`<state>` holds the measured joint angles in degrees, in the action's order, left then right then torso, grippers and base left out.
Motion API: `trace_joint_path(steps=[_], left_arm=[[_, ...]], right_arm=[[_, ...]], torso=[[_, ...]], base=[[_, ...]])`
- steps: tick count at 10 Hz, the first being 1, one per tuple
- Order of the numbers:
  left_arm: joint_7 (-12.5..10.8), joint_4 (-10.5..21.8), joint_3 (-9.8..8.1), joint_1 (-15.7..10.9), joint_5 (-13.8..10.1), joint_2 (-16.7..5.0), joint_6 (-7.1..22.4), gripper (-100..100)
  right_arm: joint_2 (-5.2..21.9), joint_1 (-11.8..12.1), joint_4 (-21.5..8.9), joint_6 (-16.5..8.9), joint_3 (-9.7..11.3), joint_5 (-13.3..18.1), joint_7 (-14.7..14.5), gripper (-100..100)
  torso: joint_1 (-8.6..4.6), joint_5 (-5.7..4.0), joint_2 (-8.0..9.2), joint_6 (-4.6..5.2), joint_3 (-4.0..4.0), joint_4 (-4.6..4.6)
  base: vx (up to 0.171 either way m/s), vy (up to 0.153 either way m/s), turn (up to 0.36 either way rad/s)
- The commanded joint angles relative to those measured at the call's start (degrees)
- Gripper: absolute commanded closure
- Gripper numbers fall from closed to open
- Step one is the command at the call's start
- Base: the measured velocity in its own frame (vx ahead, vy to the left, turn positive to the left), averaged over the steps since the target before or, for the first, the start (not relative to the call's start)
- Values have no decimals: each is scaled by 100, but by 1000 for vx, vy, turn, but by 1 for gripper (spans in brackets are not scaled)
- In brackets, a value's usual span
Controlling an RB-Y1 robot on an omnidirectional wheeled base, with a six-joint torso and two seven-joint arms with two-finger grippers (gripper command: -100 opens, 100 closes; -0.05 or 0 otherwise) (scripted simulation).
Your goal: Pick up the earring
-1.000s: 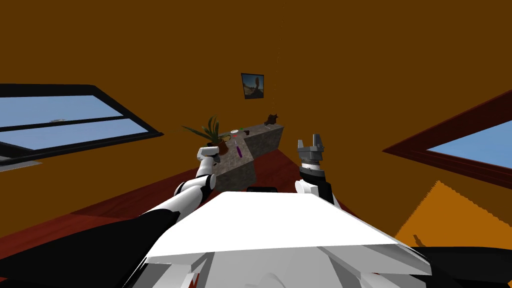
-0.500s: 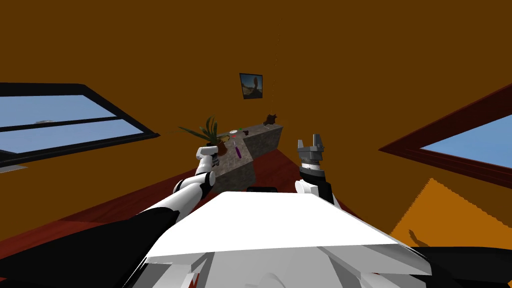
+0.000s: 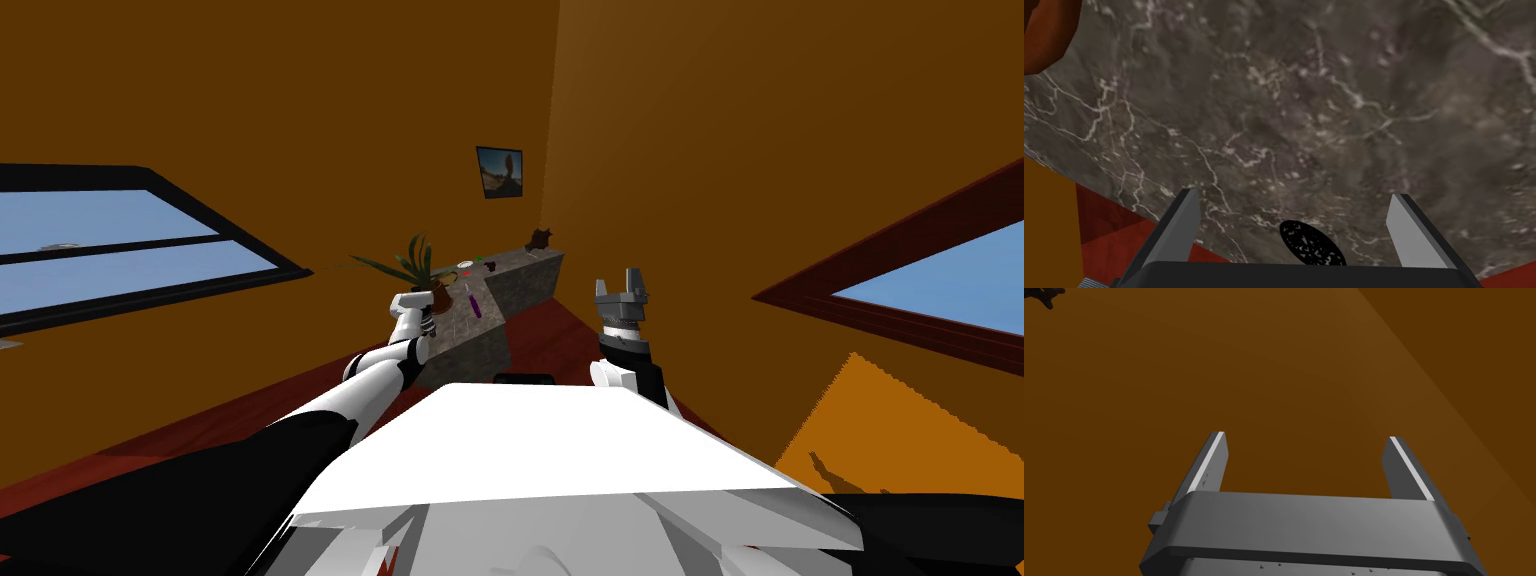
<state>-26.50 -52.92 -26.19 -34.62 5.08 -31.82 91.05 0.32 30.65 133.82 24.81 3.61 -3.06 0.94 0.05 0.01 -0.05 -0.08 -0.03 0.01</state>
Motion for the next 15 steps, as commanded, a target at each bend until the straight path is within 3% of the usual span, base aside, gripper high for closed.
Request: trace_joint_path(steps=[1, 10, 11, 12, 13, 15], left_arm=[[-99, 286, -70, -147, 86, -75, 286, -100], [-259, 1338, -234, -442, 304, -326, 903, -100], [-250, 1310, -221, -445, 287, -315, 833, -100], [-252, 1325, -223, -448, 290, -320, 846, 0], [-257, 1393, -212, -358, 268, -269, 667, -100], [-262, 1464, -201, -268, 245, -218, 490, -100]], right_arm=[[0, 0, 0, 0, 0, 0, 0, 0], [0, 0, 0, 0, 0, 0, 0, 0], [0, 0, 0, 0, 0, 0, 0, 0], [0, 0, 0, 0, 0, 0, 0, 0], [0, 0, 0, 0, 0, 0, 0, 0], [0, 0, 0, 0, 0, 0, 0, 0]], torso=[[0, 0, 0, 0, 0, 0], [-1, 1, 1, -1, -1, 1], [-3, 0, 7, -1, 3, -1], [-4, 0, 8, 0, 4, -1], [-4, 0, 9, -1, 5, -2], [-8, 0, 6, -1, 3, 0]], base=[[32, 11, -56], [23, 6, -12], [0, 0, 0], [0, 0, 0], [7, -8, 24], [10, -13, 38]])
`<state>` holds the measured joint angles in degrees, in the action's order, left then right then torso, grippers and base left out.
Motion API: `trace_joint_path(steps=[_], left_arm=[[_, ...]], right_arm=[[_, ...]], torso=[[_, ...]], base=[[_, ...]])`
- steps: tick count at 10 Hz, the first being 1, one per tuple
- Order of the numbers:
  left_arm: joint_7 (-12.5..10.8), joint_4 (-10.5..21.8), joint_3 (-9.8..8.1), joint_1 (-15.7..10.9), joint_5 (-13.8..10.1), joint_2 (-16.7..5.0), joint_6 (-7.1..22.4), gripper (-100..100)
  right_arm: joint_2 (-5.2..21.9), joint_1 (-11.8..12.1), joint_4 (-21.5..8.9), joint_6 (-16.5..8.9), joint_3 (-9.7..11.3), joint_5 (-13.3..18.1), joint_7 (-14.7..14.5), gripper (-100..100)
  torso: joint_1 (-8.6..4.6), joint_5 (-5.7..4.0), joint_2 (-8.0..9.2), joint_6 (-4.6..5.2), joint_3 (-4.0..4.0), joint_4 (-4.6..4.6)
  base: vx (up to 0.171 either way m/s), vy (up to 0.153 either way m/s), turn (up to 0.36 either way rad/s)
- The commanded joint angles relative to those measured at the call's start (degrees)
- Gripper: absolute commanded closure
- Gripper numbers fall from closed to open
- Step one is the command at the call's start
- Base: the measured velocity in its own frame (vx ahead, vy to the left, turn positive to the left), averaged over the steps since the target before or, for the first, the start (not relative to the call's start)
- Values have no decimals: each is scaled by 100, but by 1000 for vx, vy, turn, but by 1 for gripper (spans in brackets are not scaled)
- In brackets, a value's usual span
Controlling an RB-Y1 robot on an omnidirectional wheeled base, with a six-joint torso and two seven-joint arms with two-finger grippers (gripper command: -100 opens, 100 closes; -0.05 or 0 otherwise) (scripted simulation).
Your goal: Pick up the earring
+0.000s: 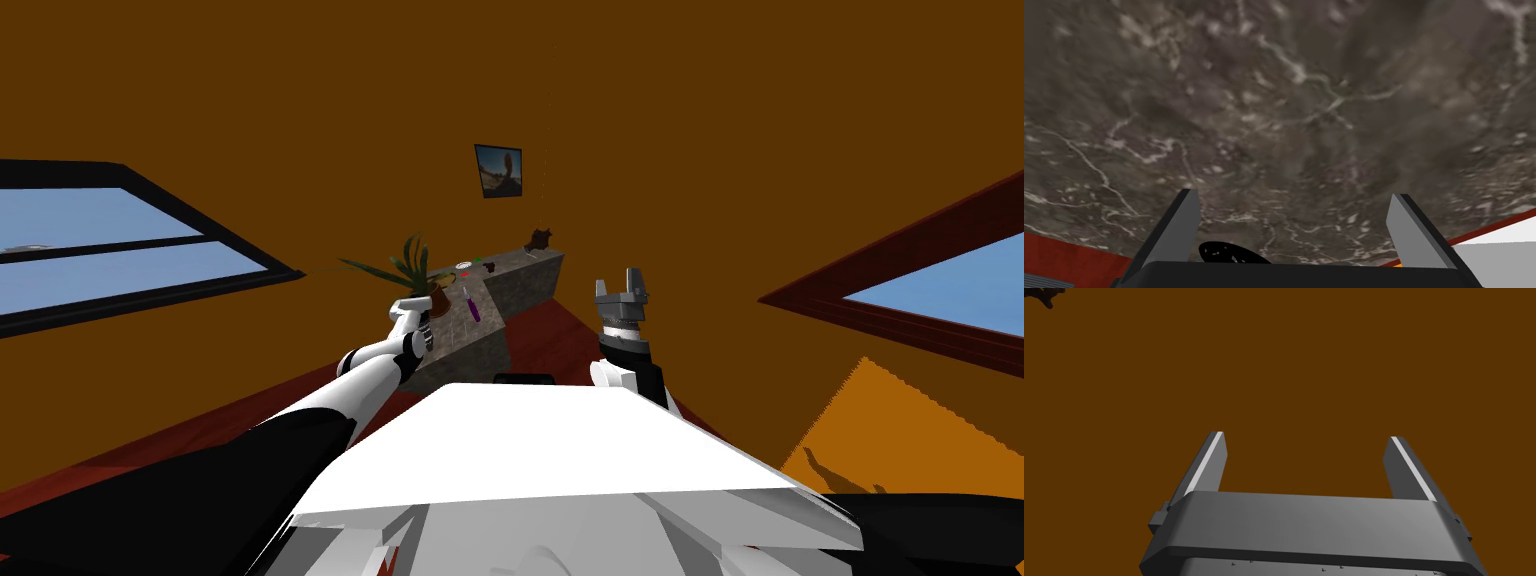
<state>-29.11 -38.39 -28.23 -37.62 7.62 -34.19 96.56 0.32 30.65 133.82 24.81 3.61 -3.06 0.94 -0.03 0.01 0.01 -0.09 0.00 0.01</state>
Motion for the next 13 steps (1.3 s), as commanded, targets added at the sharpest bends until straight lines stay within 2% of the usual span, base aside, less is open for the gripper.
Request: trace_joint_path(steps=[1, 2, 6, 7, 8, 10, 11, 12, 13], left_arm=[[0, 0, 0, 0, 0, 0, 0, -100], [-1, 2, 1, 8, -1, 4, -21, 100], [-4, 1, 0, 7, -1, 2, -19, 100], [-3, 1, 0, 7, -1, 3, -19, 0], [6, -73, -10, -75, 18, -42, 152, 100], [6, -73, -10, -75, 18, -42, 152, 100], [10, -130, -19, -147, 36, -83, 295, 100], [11, -66, -14, -123, 27, -75, 193, 100], [13, -71, -15, -131, 28, -80, 212, 0]], right_arm=[[0, 0, 0, 0, 0, 0, 0, 0], [0, 0, 0, 0, 0, 0, 0, 0], [0, 0, 0, 0, 0, 0, 0, 0], [0, 0, 0, 0, 0, 0, 0, 0], [0, 0, 0, 0, 0, 0, 0, 0], [0, 0, 0, 0, 0, 0, 0, 0], [0, 0, 0, 0, 0, 0, 0, 0], [0, 0, 0, 0, 0, 0, 0, 0], [0, 0, 0, 0, 0, 0, 0, 0]], torso=[[0, 0, 0, 0, 0, 0], [2, 0, 1, 2, 1, -1], [4, 1, 2, 3, 2, -1], [5, 1, 2, 3, 1, -1], [5, 1, 2, 3, 1, -1], [7, 0, 3, 4, 3, -3], [5, 0, 4, 2, 3, -2], [5, -2, 4, 3, 3, -3], [5, 1, 4, 2, 2, -1]], base=[[3, -5, 9], [0, 0, 0], [0, 0, 0], [0, 0, 0], [-2, 16, -33], [-6, 8, -23], [-5, 5, -20], [0, 0, 0], [0, 0, 0]])
